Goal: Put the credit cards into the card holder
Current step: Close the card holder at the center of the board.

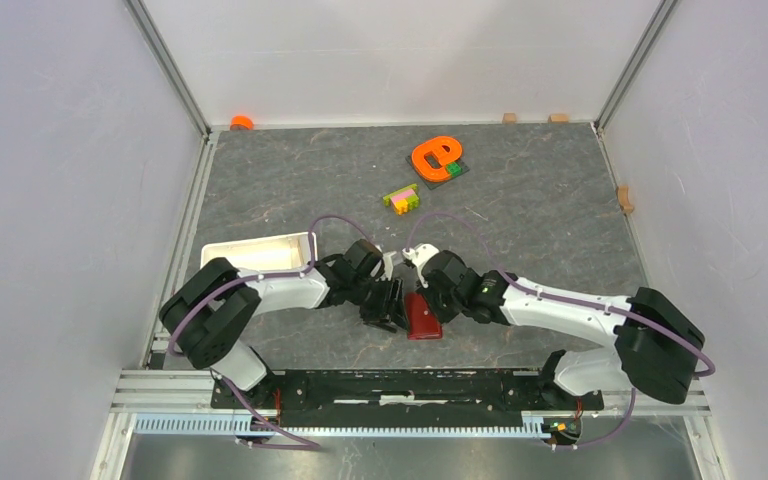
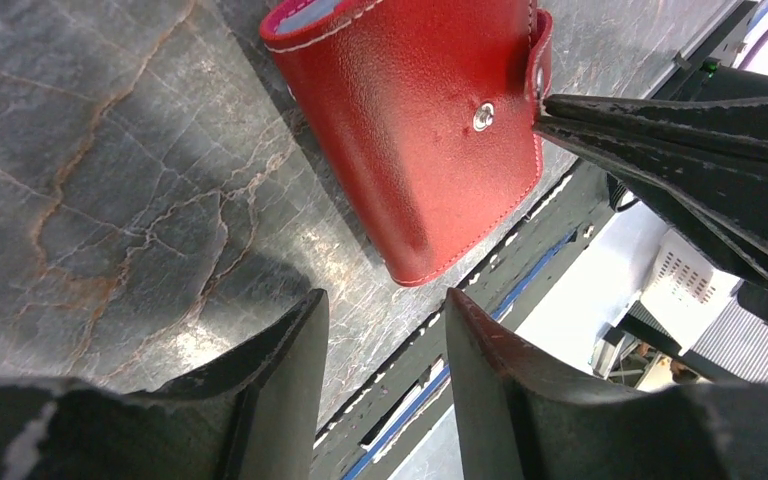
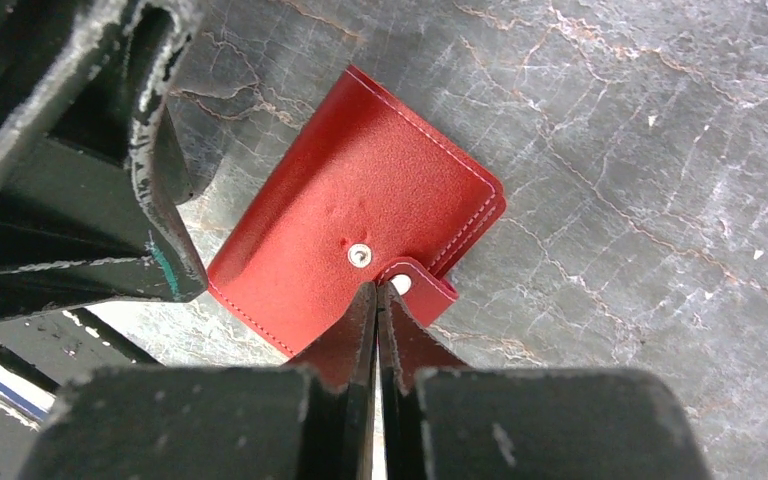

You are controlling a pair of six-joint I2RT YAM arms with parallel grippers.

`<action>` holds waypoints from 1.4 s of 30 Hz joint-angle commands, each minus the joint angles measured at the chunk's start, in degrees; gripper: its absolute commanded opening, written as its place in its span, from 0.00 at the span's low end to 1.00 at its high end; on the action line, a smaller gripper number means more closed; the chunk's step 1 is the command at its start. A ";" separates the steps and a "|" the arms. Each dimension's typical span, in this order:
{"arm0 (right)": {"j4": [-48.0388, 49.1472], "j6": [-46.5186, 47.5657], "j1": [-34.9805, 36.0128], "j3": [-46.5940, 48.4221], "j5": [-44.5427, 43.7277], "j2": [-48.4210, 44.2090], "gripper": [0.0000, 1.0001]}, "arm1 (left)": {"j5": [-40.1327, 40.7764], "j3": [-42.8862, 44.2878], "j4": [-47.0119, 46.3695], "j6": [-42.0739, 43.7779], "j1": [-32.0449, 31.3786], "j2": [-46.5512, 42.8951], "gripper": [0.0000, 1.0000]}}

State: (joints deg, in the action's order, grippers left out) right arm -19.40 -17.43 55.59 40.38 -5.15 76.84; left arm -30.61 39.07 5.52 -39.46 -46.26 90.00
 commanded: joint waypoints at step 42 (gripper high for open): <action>-0.74 -4.98 0.86 4.27 -4.99 2.93 0.00 | -2.52 3.55 -4.79 -2.99 -0.94 4.79 0.50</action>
State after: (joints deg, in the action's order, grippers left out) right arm -23.31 -21.28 55.88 43.72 -10.41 78.39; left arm -31.42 40.75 2.79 -41.12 -46.81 93.60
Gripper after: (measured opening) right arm 0.004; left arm 0.510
